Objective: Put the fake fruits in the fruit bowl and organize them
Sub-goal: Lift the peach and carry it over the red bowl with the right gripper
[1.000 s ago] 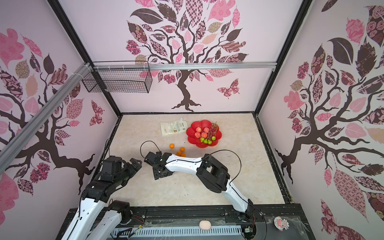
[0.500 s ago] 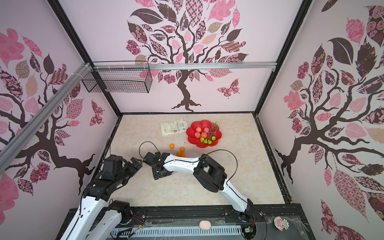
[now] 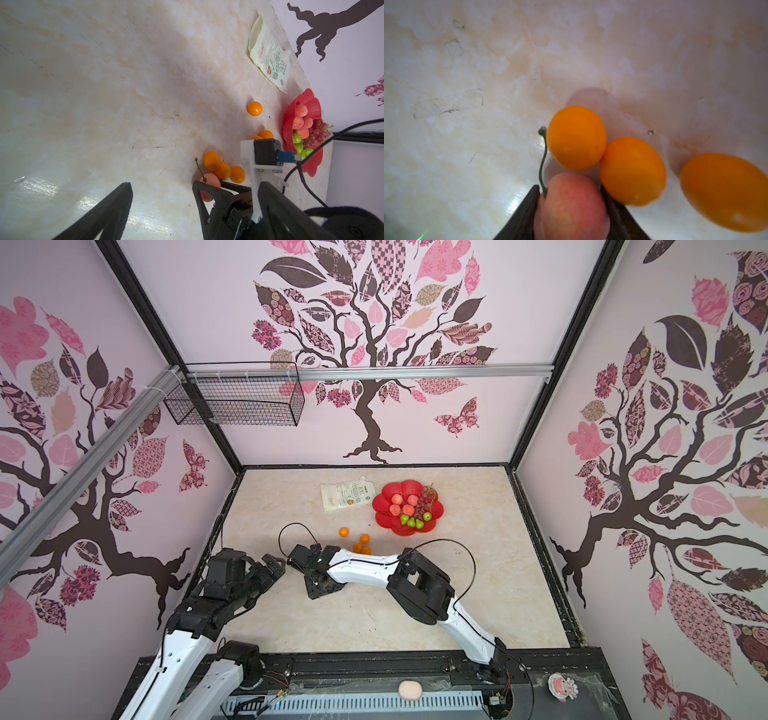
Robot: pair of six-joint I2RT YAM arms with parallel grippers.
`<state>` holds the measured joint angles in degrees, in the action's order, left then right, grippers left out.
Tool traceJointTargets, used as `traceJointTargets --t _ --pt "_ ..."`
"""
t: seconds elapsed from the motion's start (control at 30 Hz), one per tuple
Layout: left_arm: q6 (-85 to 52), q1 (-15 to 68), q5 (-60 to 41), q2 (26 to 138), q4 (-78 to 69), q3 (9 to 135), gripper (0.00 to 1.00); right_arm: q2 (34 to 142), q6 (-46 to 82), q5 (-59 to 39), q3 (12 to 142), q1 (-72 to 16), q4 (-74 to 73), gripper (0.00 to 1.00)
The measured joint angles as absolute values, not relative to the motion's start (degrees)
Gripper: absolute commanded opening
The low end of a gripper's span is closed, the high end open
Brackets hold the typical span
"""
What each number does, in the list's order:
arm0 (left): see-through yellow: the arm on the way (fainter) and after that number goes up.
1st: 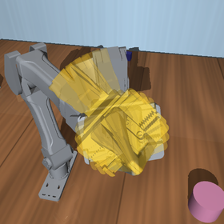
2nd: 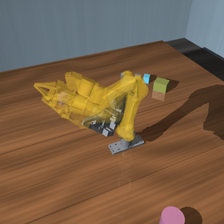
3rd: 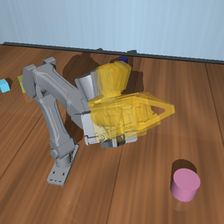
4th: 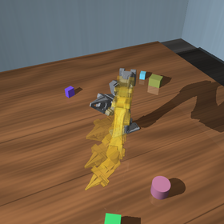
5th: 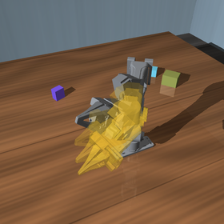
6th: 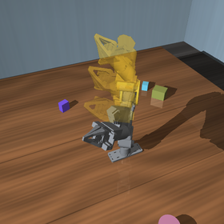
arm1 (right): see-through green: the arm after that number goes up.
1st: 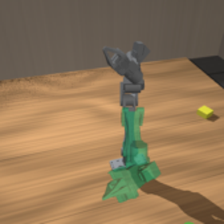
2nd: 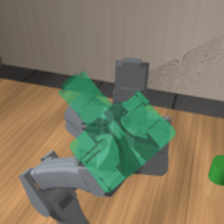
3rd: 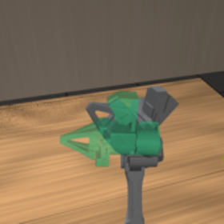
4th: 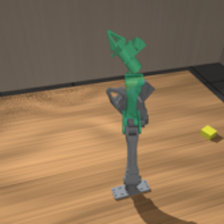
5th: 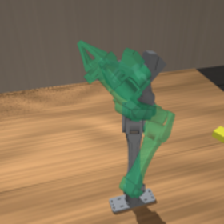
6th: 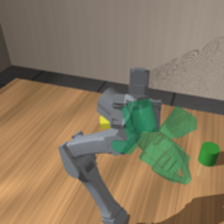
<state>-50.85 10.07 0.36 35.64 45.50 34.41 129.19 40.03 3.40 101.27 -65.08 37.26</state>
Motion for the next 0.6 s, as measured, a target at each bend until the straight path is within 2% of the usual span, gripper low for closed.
traceJointTargets --t 0.23,0.43,0.6 --pt "-48.93 10.07 -1.58 36.84 44.27 34.41 0.98 124.03 39.81 3.42 93.93 -65.08 35.77 0.46" --pt "-46.22 10.61 -6.87 43.00 40.73 34.46 0.98 115.09 39.88 3.68 87.48 -65.06 35.20 0.46" --pt "-45.23 14.92 -7.99 45.89 36.86 34.50 0.98 106.17 40.03 4.40 82.21 -64.23 34.44 0.46"
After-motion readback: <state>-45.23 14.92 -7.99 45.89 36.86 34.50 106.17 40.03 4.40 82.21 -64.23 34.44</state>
